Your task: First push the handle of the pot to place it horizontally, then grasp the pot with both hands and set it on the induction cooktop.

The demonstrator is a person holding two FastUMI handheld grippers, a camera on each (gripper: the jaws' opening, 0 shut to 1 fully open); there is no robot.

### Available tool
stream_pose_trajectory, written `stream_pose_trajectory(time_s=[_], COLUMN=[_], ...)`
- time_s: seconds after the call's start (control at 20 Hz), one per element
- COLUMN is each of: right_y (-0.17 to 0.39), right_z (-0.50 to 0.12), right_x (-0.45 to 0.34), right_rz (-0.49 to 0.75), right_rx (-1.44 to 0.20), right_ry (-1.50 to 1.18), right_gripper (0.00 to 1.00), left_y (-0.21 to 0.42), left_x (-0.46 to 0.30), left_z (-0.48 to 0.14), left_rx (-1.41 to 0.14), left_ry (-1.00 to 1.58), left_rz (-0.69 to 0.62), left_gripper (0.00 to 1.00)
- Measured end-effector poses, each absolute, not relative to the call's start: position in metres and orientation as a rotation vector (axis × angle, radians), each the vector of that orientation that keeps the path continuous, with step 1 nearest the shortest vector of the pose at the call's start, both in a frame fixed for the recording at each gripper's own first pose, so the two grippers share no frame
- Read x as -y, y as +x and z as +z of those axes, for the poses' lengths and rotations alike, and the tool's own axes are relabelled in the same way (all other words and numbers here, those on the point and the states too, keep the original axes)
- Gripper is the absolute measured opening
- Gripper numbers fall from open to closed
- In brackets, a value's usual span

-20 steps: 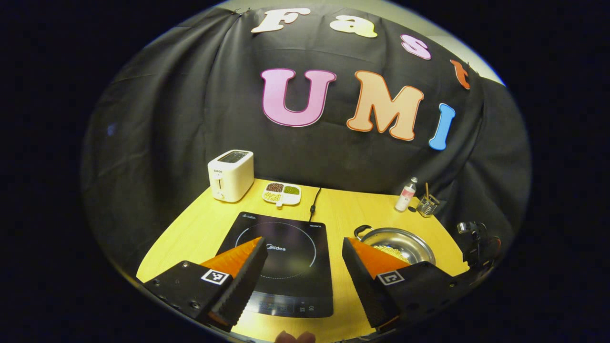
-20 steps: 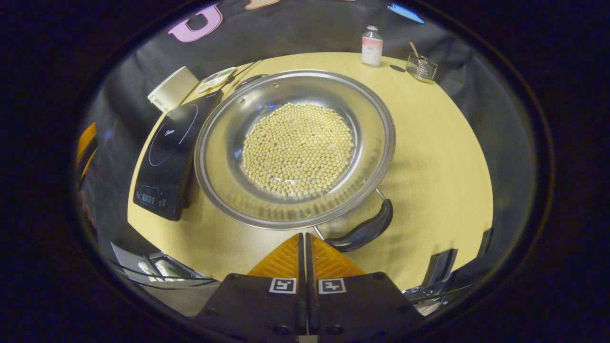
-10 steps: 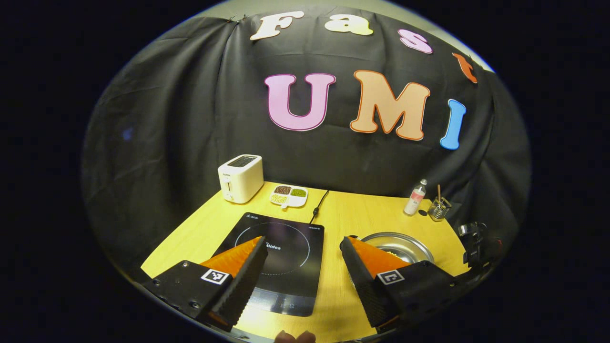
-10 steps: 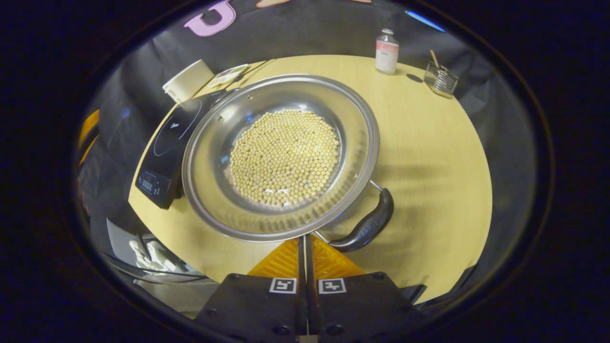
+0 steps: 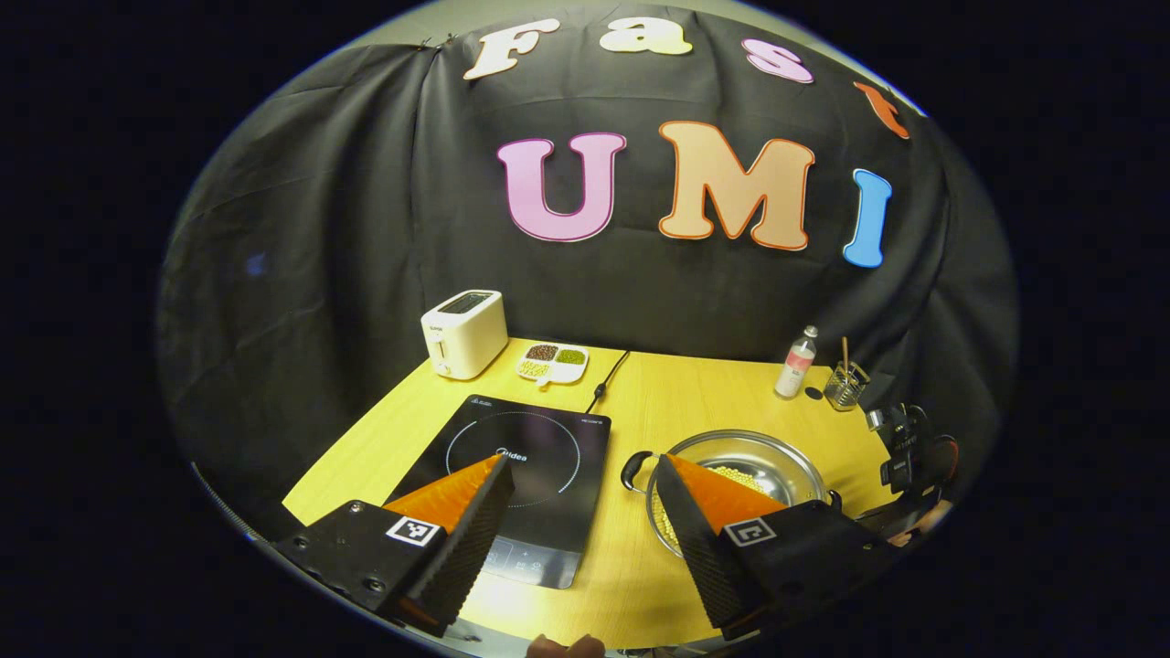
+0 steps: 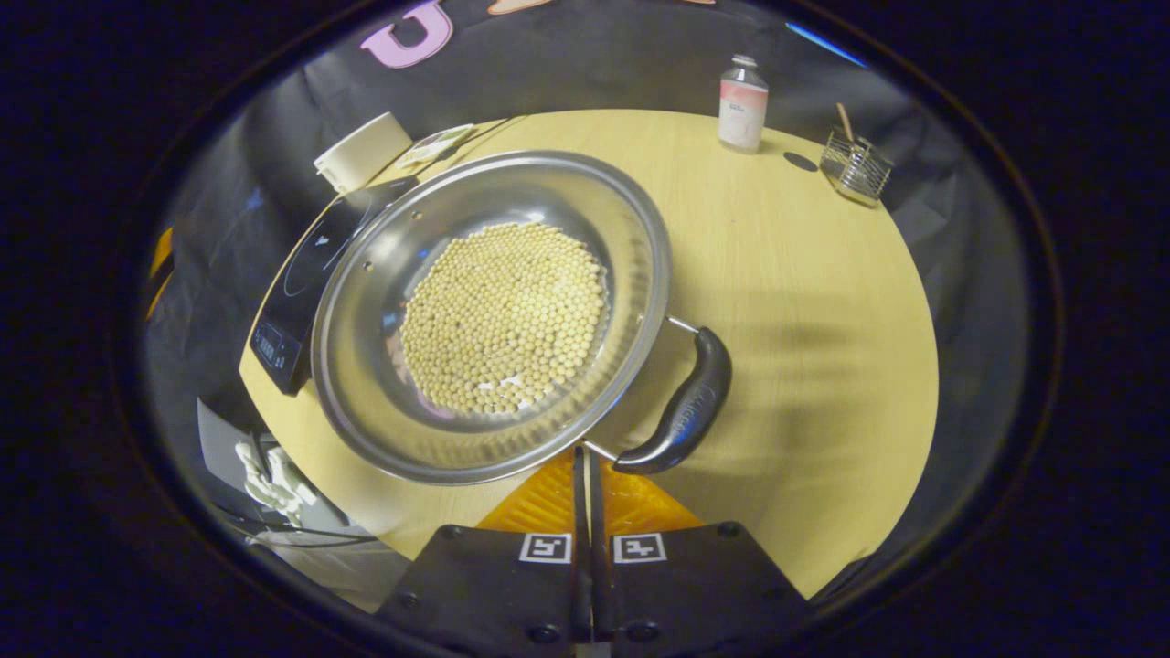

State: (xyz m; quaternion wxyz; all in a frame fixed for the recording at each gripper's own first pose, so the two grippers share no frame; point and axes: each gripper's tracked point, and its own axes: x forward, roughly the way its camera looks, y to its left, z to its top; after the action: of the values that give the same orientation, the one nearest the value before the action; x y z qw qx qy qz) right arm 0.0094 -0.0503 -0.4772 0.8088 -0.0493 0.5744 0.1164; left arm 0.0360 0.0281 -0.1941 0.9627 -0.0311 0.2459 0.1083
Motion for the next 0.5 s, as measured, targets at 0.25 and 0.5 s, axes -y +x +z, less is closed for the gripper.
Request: stream_pose_trajectory(time_s=[0.25, 0.5], right_y=[0.025, 0.035], right_z=[-0.479, -0.481], right_x=[0.059, 0.066], right_rz=[0.223, 0.182], right_rx=[-1.216, -1.209], right_ry=[-0.096, -0.083], right_gripper=[0.02, 0.03], left_y=[0.038, 0.038], left_x=[-0.022, -0.020], left_z=[-0.192, -0.192], left_rx=[-0.511, -0.512], left_ry=[-0.053, -0.050], left_rz=[0.205, 0.173], left_gripper=[0.97, 0.97])
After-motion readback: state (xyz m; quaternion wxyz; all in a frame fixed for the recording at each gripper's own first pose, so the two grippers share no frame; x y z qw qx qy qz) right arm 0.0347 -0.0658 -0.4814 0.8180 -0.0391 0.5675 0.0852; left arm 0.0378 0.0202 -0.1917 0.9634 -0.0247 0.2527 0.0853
